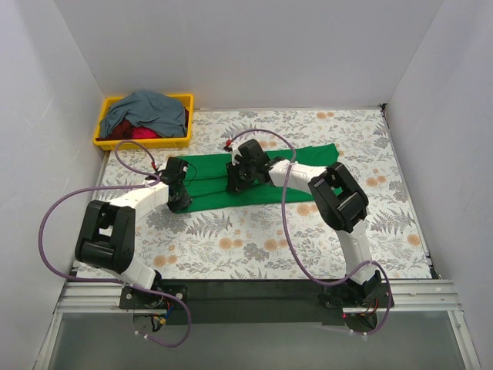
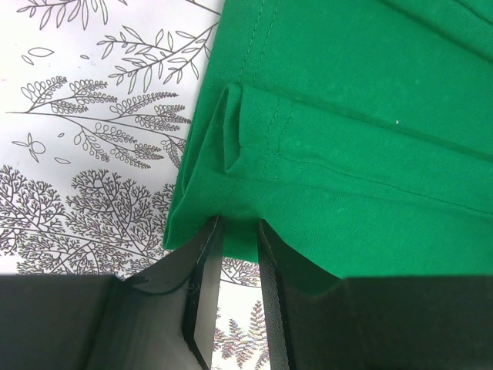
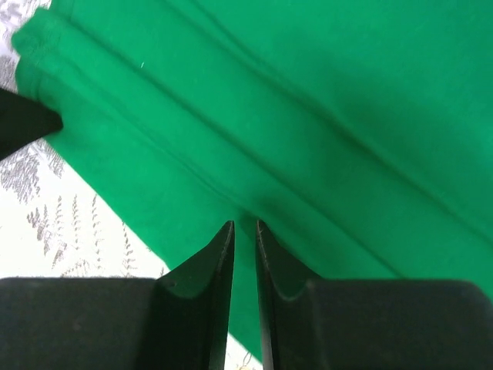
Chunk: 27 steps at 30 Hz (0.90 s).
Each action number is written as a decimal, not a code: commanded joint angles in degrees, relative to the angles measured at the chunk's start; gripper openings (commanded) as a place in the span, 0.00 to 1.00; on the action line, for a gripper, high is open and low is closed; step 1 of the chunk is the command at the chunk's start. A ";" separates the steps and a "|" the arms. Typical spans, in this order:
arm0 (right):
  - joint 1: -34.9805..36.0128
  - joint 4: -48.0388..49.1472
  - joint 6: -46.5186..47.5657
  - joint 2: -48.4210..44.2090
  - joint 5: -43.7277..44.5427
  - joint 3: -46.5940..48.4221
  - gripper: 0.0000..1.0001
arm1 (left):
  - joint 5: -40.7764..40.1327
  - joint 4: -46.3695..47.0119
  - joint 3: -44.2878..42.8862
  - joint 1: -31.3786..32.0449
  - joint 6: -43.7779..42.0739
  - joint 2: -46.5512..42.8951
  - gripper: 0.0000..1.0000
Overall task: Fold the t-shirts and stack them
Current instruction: Fold the tshirt
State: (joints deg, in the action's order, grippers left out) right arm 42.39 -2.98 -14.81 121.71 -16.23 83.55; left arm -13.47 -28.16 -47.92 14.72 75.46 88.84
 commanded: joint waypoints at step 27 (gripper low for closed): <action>-15.92 -3.08 -0.57 -16.46 8.93 -9.92 0.40 | -2.26 -3.48 0.11 -0.31 -0.40 0.20 0.24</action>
State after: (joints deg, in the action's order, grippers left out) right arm 31.05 -5.87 -12.99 115.26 -8.62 80.90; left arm -13.91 -28.53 -48.21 14.74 75.46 89.12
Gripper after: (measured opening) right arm 0.404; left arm 0.241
